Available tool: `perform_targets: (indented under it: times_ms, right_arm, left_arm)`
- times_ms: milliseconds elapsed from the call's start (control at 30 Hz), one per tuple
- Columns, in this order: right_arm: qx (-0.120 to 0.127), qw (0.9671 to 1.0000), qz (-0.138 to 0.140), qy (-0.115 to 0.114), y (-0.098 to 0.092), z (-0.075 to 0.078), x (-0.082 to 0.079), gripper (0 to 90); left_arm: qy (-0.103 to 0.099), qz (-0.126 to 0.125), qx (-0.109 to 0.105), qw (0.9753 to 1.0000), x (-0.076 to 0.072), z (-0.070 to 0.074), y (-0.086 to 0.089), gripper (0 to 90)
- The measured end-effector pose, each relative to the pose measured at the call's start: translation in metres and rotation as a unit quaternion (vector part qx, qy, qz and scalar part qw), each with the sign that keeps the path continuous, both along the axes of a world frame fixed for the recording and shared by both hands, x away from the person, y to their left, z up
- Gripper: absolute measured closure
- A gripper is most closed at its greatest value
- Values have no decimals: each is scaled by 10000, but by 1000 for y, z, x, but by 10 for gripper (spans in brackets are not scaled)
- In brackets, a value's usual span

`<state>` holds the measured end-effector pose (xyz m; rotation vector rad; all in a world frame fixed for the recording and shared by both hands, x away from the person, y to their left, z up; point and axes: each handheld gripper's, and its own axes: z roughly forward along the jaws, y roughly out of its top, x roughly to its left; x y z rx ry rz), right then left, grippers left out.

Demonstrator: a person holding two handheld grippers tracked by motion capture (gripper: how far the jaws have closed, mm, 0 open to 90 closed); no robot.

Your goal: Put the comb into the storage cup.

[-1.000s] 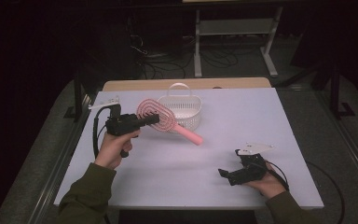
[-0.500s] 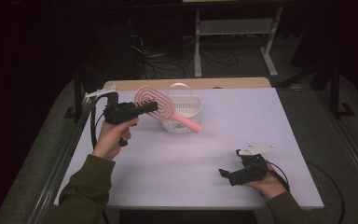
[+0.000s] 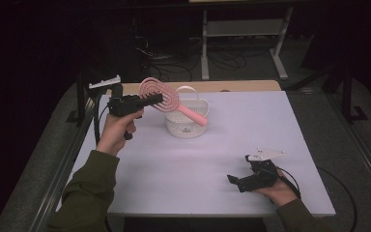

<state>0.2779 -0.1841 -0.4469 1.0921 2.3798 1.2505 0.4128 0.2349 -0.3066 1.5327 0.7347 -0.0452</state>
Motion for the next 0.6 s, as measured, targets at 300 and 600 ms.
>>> perform_targets:
  times_ms: [300,600]
  right_arm:
    - [1,10000,-2,8,-1,0,0,0]
    - [-5,10000,0,17,-1,0,0,0]
  left_arm:
    - [188,311,-73,9993,17,-9,6,650]
    - [262,525,2,9983,28,-18,5,649]
